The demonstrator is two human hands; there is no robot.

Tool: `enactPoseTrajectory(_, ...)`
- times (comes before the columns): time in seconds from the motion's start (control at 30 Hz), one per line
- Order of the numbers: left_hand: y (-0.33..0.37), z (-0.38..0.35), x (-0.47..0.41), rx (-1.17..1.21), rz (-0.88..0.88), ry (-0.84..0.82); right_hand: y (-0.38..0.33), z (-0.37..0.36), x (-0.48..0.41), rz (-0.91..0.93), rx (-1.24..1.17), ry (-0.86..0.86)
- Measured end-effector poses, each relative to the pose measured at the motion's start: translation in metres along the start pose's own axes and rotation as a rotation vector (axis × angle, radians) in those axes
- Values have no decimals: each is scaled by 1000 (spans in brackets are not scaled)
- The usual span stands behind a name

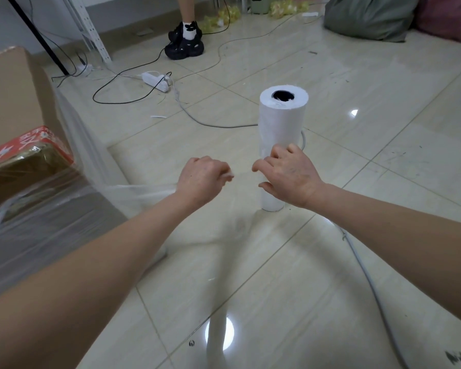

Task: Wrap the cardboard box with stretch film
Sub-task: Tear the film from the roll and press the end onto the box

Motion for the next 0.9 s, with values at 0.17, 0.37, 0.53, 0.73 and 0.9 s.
enactPoseTrajectory(0.17,18,0,5,9,-187,116,-11,-6,-8,-15,42,-111)
enactPoseTrajectory(0.37,28,-9,-1,-93,0,-40,-11,-22,-7,-88,171,-335)
enactPoseTrajectory(0.53,48,-20,-11,-199,-95,-115,-12,-22,-8,-134,92,-276)
enactPoseTrajectory(0.73,50,-23,-12,-178,-96,-34,-7,-19,-1,-157,38,-181)
enactPoseTrajectory(0.9,43,-26,-11,-57,-48,-36,-5,-17,2,-97,0,-109)
Point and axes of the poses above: each hand's wrist, its own x-axis away from the middle knuckle, its own z-axis out of the back of the hand, y = z × x, the point moved 2 cm from there along -x, towards the middle knuckle, and after that the axes turned 11 degrees about -x, right-handed, at the moved point
